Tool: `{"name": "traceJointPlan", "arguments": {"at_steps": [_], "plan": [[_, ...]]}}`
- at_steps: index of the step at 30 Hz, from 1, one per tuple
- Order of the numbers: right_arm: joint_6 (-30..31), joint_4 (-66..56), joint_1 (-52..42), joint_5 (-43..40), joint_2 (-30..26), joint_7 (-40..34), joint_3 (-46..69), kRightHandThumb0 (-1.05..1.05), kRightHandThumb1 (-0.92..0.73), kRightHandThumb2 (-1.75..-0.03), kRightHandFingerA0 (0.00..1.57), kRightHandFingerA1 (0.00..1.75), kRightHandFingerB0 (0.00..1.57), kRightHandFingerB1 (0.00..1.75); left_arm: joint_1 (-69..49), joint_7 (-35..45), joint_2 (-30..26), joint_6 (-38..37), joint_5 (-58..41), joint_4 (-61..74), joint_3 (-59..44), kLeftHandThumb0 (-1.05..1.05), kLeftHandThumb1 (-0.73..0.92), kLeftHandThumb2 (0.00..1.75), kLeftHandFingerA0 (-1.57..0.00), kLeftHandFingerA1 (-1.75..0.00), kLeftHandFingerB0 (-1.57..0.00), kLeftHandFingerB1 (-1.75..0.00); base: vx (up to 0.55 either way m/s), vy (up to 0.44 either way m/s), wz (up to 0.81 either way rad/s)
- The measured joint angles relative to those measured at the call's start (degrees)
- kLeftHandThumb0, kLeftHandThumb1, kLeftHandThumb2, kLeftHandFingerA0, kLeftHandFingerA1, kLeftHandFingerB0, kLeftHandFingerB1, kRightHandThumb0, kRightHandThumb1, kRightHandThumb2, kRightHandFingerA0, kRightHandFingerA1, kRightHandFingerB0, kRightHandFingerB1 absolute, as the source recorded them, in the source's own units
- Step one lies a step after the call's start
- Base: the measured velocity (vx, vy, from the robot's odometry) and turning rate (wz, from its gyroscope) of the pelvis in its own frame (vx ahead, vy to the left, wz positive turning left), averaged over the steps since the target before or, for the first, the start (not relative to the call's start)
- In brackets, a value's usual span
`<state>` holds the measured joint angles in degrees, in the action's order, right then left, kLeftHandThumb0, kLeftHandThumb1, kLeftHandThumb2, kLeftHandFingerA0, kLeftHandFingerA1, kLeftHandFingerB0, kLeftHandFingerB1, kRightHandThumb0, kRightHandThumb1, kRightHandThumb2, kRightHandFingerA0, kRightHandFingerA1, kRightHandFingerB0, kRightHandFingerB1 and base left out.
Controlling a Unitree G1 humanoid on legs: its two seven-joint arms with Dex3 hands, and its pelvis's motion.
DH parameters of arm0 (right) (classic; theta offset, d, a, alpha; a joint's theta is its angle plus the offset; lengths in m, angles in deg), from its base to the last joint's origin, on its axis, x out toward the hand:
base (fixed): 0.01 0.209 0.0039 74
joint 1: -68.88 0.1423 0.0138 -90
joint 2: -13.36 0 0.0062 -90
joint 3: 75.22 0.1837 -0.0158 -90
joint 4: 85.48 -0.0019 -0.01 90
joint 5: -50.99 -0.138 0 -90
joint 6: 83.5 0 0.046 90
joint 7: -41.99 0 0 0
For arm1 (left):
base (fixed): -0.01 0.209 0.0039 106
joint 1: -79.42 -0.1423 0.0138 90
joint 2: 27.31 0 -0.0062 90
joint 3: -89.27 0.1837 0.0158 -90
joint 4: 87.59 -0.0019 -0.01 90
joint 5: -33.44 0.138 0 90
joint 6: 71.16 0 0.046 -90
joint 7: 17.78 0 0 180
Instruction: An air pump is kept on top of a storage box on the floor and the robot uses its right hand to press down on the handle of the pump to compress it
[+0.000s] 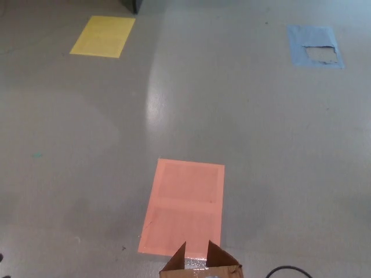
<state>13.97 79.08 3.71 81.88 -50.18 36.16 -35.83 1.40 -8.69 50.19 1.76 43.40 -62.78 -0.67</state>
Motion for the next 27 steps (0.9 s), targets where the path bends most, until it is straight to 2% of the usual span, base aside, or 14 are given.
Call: {"name": "traceJointPlan", "arguments": {"at_steps": [18, 27], "plan": [[-2.45, 2.07, -4.92, 3.78, 0.52, -3.94, 0.82, -0.85, -0.83, -1.14, 0.00, 0.15, 0.00, 0.14, -6.43, 0.46, 0.00, -2.11, -0.09, 1.38, 0.29, -0.56, 0.88, 0.66, -0.25, -0.34, -0.18, -0.30, 0.00, 0.000, 0.00], [-5.07, -2.04, 0.90, 3.66, -0.35, -5.42, 7.47, -0.91, -0.82, -1.14, 0.00, 0.09, 0.00, 0.07, -2.95, 0.80, 0.00, -2.10, -0.05, 1.40, -0.03, -0.57, 0.86, 0.65, -0.29, -0.35, -0.22, -0.31, 0.00, 0.000, 0.00]]}}
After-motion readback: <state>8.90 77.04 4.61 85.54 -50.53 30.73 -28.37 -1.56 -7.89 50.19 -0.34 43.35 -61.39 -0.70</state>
